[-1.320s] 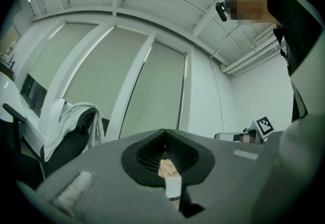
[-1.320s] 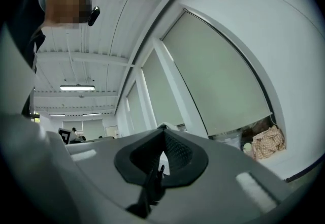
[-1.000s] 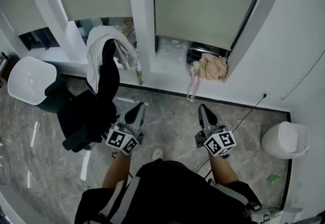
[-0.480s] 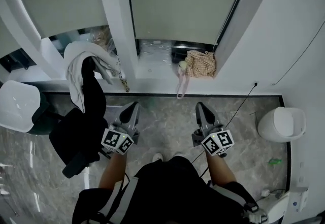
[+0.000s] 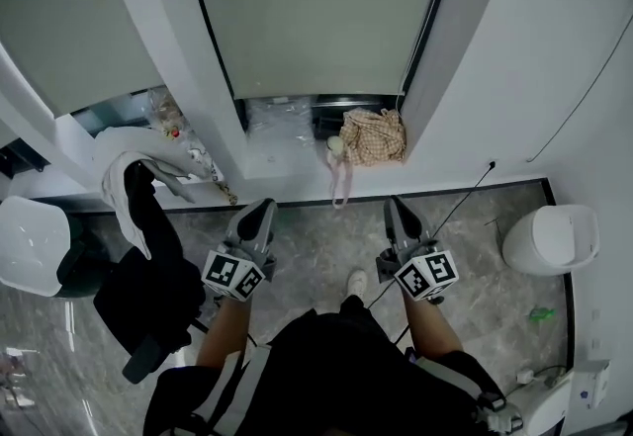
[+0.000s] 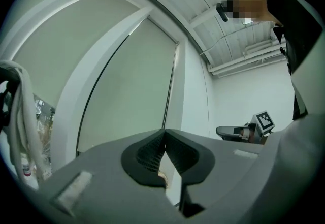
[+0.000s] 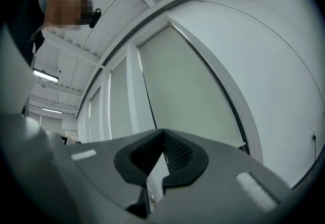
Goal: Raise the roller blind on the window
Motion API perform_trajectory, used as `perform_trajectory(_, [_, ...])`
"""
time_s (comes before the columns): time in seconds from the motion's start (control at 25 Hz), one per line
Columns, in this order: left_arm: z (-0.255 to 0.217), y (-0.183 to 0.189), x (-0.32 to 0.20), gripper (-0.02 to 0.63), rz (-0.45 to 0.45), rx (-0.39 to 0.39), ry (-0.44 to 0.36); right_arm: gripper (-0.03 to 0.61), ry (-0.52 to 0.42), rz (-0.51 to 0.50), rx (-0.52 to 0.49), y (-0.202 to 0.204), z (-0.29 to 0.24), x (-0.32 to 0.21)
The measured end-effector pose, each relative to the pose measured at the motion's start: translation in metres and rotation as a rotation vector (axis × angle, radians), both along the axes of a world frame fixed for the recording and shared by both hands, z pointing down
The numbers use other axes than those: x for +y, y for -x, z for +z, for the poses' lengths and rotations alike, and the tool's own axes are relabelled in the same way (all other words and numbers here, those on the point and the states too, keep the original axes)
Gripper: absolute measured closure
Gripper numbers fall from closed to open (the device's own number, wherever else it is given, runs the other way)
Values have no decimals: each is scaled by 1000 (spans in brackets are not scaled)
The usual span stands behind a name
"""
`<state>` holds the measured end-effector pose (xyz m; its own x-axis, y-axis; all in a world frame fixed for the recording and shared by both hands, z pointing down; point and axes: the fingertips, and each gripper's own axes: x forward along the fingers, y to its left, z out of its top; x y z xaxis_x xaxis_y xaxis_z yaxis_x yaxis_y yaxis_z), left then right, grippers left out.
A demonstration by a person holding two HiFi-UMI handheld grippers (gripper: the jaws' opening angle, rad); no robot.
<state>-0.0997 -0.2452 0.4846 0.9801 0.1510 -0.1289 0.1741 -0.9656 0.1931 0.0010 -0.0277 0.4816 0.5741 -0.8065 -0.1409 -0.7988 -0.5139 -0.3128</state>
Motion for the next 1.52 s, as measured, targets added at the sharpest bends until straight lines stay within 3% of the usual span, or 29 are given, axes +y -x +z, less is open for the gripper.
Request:
perform_trajectory(0.4, [-11, -134, 33, 612, 42, 48, -33, 578, -22, 10, 46, -128, -18, 26])
perform_trajectory(0.76, [-15, -231, 91, 612, 121, 38, -16, 577, -9, 37, 57, -198, -22, 79])
perform_trajectory(1.16, [-20, -323, 139, 612, 305, 55, -39, 578, -15, 141, 63, -242, -21, 110])
perform_trajectory(1.52, [-41, -430, 165, 612, 518, 86, -7, 577, 6, 279, 103, -291, -42, 110])
